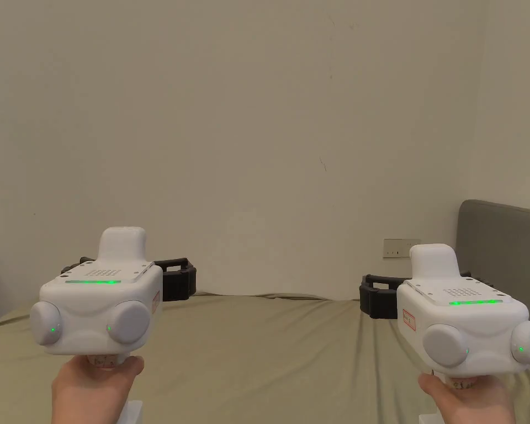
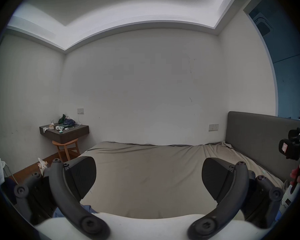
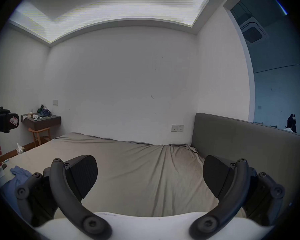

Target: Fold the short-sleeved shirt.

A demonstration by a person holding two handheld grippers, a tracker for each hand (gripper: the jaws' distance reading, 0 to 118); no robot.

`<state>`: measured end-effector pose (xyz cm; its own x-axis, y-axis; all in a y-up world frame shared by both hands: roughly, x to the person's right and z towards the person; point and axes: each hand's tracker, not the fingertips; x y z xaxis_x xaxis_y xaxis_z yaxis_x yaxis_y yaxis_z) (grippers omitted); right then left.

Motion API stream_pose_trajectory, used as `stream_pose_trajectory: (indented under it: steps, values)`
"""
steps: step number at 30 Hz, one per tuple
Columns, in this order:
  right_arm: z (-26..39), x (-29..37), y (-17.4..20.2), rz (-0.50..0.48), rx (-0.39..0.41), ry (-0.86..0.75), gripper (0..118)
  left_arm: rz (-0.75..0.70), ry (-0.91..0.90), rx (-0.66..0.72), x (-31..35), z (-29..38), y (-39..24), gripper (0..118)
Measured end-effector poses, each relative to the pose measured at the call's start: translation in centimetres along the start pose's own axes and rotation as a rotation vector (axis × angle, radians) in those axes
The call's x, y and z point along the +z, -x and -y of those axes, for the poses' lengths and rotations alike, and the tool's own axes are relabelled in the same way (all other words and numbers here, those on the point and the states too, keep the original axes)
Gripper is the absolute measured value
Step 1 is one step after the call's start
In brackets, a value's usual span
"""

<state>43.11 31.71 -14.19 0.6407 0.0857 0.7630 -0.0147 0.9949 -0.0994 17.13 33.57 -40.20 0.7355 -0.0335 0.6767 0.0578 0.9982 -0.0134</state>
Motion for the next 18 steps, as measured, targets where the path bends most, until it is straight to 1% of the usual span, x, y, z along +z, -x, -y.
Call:
stream_pose_trajectory:
  steps: [4,5,6,7,8,9,10,11,12,13,14,15,18]
  values:
    - [0.3,0.1,-0.4,-0.01,-0.014,0.001,118,0.032,0.016,-0.011,-0.2,-0.1,0.0,118]
    - [0.5,0.4,-0.5,-0.013,-0.022,-0.005,118,0.075,0.028,-0.006,-0.1,-0.1,0.2,118]
    - [0.8,0.7,-0.6,-0.015,-0.026,-0.01,114,0.162,0.037,0.009,0.1,-0.1,0.5,117]
    - [1.1,1.0,-0.4,0.0,-0.016,-0.018,84,0.269,0.053,-0.001,0.1,0.0,0.3,82]
    - [1.4,1.3,-0.3,0.005,0.024,-0.038,35,0.211,0.062,-0.035,0.0,0.1,0.0,28]
    - [1.7,1.0,-0.1,0.023,0.038,-0.009,3,0.138,0.068,-0.063,-0.1,0.2,-0.6,0]
    - [2.2,0.9,-0.1,0.06,0.048,0.007,3,0.056,0.038,-0.086,0.1,0.6,-0.8,0]
    - [2.8,0.9,-0.7,-0.017,0.004,0.003,3,0.118,0.03,-0.073,0.2,1.1,-0.8,0]
    - [3.2,1.0,-1.1,-0.092,-0.019,0.016,3,0.151,0.037,-0.068,0.3,1.2,-0.8,0]
    - [3.6,1.0,-1.3,-0.097,-0.019,0.036,3,0.156,0.043,-0.065,0.4,1.3,-1.0,0]
    - [3.9,0.9,-1.2,-0.077,-0.009,0.037,3,0.153,0.042,-0.073,0.5,1.7,-1.4,0]
    - [4.3,1.0,-1.0,-0.069,0.001,0.033,3,0.102,0.023,-0.118,0.5,1.8,-1.6,0]
    - [4.5,1.3,-0.3,-0.094,0.028,0.033,3,0.102,0.051,-0.083,0.7,2.1,-0.8,0]
